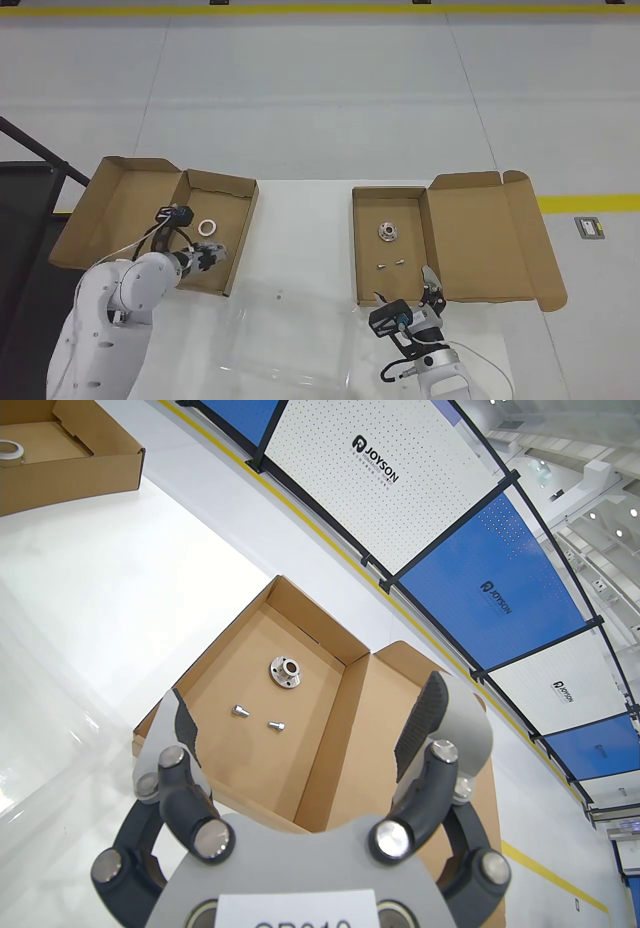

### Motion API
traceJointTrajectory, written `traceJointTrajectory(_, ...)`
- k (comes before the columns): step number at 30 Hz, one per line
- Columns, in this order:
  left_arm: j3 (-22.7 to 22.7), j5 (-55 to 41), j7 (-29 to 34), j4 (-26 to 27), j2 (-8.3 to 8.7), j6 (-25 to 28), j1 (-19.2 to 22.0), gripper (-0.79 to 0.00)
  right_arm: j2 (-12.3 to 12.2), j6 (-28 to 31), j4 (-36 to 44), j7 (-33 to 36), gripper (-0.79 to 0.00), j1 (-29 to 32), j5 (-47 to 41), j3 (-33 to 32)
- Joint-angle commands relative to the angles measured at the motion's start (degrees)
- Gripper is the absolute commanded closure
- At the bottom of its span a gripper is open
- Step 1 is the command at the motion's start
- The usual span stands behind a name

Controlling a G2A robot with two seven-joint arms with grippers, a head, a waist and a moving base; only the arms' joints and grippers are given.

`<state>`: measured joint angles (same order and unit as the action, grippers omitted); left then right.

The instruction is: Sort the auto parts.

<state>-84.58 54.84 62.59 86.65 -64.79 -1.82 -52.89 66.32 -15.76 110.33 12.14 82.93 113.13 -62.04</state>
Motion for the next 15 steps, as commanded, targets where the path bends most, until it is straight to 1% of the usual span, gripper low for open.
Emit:
traceJointTrajectory(1,1.84,2.28,-2.71,-5.03,-0.23,-1.68,2.76,0.000,0.00,0.00,0.01,0.00,-0.785,0.01,0.01,0.00)
traceJointTrajectory(4,4.41,3.79,-5.00,-9.25,-0.64,-2.45,4.86,0.000,0.00,0.00,0.01,0.00,-0.785,0.01,0.01,0.00)
traceJointTrajectory(8,7.28,4.87,-7.07,-13.44,-1.18,-2.94,6.74,0.000,0.00,0.00,0.01,0.00,-0.785,0.01,0.01,0.00)
traceJointTrajectory(13,9.38,4.95,-7.61,-16.48,-1.67,-3.22,8.56,0.000,0.00,0.00,0.01,0.00,-0.785,0.01,0.01,0.00)
traceJointTrajectory(14,9.59,5.02,-7.74,-16.92,-1.72,-3.30,8.84,-0.025,0.00,0.00,0.01,0.00,-0.785,0.01,0.01,0.00)
traceJointTrajectory(15,9.80,5.01,-7.75,-17.31,-1.77,-3.30,9.08,-0.120,0.00,0.00,0.01,0.00,-0.785,0.01,0.01,0.00)
